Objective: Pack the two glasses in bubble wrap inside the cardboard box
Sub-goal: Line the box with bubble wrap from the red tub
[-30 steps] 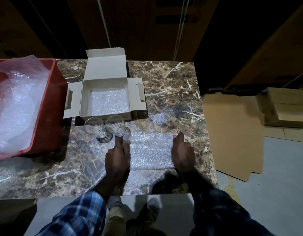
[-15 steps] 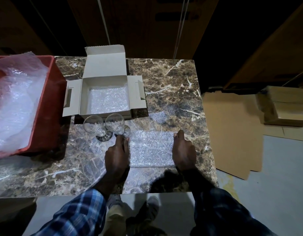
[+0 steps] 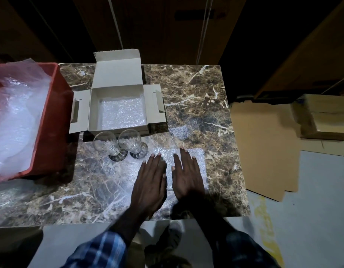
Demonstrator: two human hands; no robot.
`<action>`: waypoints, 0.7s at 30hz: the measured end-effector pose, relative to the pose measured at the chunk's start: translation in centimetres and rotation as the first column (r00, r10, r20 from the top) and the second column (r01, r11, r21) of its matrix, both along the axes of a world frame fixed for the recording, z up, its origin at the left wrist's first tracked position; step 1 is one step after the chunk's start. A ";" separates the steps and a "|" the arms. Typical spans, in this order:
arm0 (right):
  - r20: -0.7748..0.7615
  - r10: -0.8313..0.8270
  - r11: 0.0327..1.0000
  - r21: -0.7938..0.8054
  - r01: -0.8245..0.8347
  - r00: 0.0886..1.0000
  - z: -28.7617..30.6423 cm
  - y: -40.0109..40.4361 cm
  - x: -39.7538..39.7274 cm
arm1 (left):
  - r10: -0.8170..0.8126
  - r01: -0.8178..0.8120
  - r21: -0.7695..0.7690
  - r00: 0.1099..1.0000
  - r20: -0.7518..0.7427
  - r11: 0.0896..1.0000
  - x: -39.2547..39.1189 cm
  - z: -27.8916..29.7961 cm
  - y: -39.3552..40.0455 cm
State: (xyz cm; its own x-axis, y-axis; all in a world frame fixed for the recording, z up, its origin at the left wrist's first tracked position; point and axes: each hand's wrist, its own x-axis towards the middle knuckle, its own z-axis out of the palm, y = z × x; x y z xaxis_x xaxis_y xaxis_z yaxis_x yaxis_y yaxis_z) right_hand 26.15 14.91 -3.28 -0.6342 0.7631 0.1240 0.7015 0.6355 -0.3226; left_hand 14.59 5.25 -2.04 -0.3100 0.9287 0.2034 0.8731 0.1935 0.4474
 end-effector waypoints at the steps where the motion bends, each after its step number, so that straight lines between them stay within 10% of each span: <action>1: 0.036 0.019 0.999 -0.027 -0.018 0.999 -0.3 0.0 -0.3 | -0.042 0.041 -0.047 0.999 -0.013 0.998 -0.5 -0.6 0.8; 21: 0.105 -0.137 0.987 0.098 0.127 0.985 -1.9 2.7 5.5 | -0.148 0.082 -0.345 0.974 -0.170 0.935 -6.1 -2.1 -0.9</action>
